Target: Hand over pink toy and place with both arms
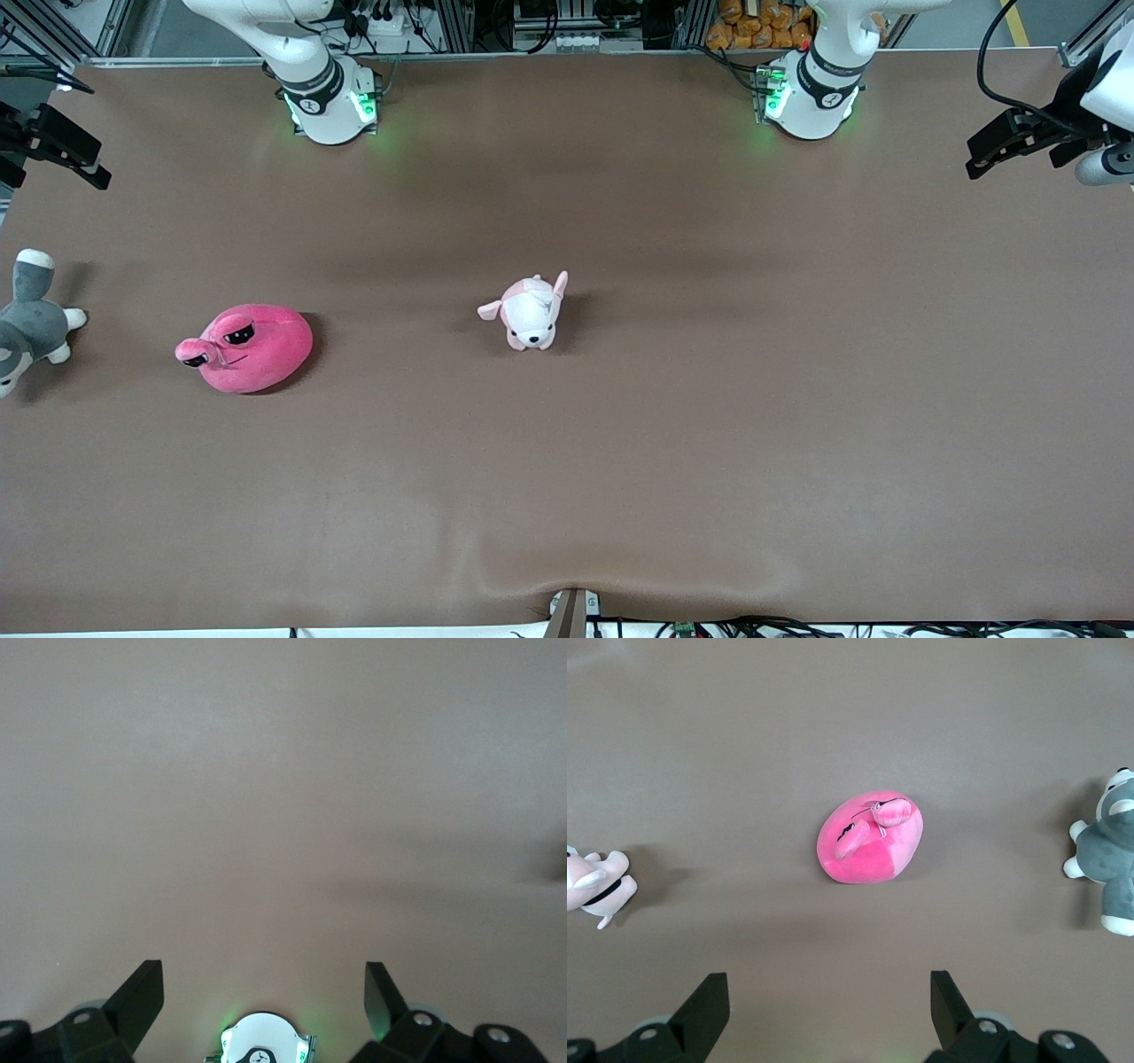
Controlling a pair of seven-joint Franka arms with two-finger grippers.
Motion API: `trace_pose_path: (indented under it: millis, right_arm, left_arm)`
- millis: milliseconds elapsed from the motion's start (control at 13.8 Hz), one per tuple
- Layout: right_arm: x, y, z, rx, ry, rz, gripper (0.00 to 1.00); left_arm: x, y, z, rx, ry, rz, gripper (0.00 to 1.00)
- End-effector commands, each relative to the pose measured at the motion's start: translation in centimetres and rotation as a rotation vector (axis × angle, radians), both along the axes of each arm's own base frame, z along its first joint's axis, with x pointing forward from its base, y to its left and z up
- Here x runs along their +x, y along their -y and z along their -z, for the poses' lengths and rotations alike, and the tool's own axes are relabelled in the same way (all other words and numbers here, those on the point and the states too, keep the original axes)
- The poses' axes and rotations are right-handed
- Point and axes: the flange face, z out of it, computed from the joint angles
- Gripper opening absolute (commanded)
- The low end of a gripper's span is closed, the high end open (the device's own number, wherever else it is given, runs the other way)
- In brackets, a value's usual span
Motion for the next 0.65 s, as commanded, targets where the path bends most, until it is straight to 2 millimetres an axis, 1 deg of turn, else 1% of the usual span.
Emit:
trace_pose_path:
  millis: [0,145,362,434,579]
  right_arm:
    - [0.2,0.4,-0.4,-0.016,-0.001,0.001,1.0]
    - [0.2,0.4,-0.4,-0.016,-0.001,-0.002,1.0]
    - [0.6,0.4,0.0,-0.017,-0.011,-0.005,1.0]
    - [0.6,0.4,0.0,-0.017,-0.011,-0.005,1.0]
    - [0.8,0.5,0.4,-0.014,-0.018,-0.001,1.0]
  left_arm:
    - [-0.1,-0.2,-0.7,-0.005,-0.017,0.082,1.0]
    - [-0.1,-0.2,-0.7,-0.005,-0.016,0.09,1.0]
    - [-0.1,-0.1,-0.7,-0.038,-0.015,0.047,1.0]
    - [0.0,-1.0,-0.7,-0.041,-0.014,0.021,1.0]
    - [0.0,-1.4,-0.6,-0.046,-0.019,0.01,1.0]
